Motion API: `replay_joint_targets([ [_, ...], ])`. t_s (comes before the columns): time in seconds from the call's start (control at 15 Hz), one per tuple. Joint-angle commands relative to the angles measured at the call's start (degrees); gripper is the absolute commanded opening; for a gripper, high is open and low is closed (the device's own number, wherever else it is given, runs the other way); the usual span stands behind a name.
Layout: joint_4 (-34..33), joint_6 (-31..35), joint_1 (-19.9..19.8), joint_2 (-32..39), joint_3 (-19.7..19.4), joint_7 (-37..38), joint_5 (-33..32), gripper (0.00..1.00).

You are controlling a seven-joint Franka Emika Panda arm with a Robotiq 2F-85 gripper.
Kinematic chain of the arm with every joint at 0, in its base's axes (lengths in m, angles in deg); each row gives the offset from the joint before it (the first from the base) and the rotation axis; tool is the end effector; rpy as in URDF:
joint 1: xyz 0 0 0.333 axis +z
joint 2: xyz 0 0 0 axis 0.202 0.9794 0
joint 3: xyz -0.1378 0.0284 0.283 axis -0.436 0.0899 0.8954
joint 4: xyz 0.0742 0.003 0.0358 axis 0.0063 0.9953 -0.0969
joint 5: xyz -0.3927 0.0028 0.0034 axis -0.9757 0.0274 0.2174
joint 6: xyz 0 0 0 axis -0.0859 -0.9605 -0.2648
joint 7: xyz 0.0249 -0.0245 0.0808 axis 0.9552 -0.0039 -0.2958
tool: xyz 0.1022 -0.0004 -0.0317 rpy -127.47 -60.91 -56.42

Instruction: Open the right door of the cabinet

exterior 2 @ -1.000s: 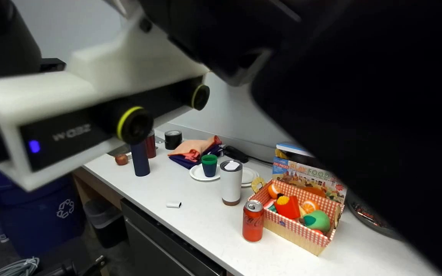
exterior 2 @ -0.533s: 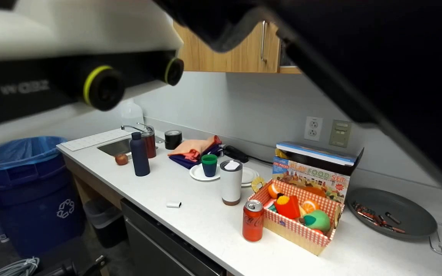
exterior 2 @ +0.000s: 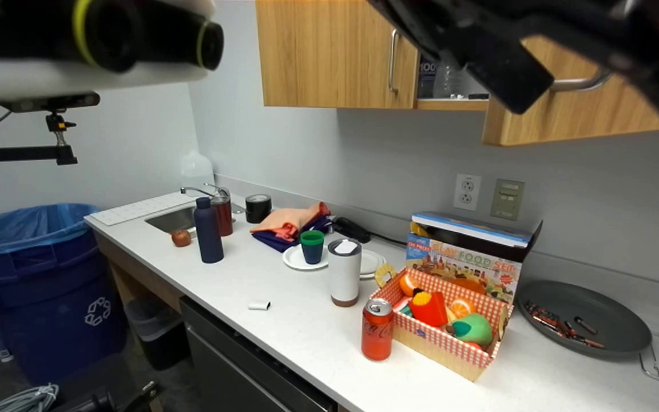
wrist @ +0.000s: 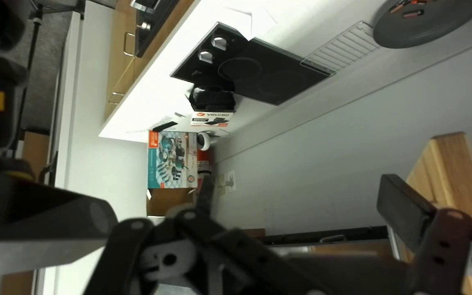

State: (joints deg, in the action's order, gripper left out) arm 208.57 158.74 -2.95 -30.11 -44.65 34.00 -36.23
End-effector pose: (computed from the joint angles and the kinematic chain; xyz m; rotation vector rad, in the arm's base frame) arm 0.2324 -0.2434 0.5431 2.3361 -1.0216 1.2475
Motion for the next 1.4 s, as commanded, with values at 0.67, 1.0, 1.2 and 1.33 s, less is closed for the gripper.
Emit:
replay_joint_targets([
  [0.67, 0.2, -2.2, 14.8, -14.6, -8.6, -15.4, -1.4, 1.00],
  [1.0, 0.0, -2.7, 17.0, -16.9, -9.5, -17.1, -1.7, 1.00],
  [1.2, 0.0, -3.2, 18.2, -18.2, -9.9, -18.3, -1.7, 1.00],
  [1.33, 0.1, -3.3, 18.8, -19.0, -10.0, -19.1, -1.9, 1.00],
])
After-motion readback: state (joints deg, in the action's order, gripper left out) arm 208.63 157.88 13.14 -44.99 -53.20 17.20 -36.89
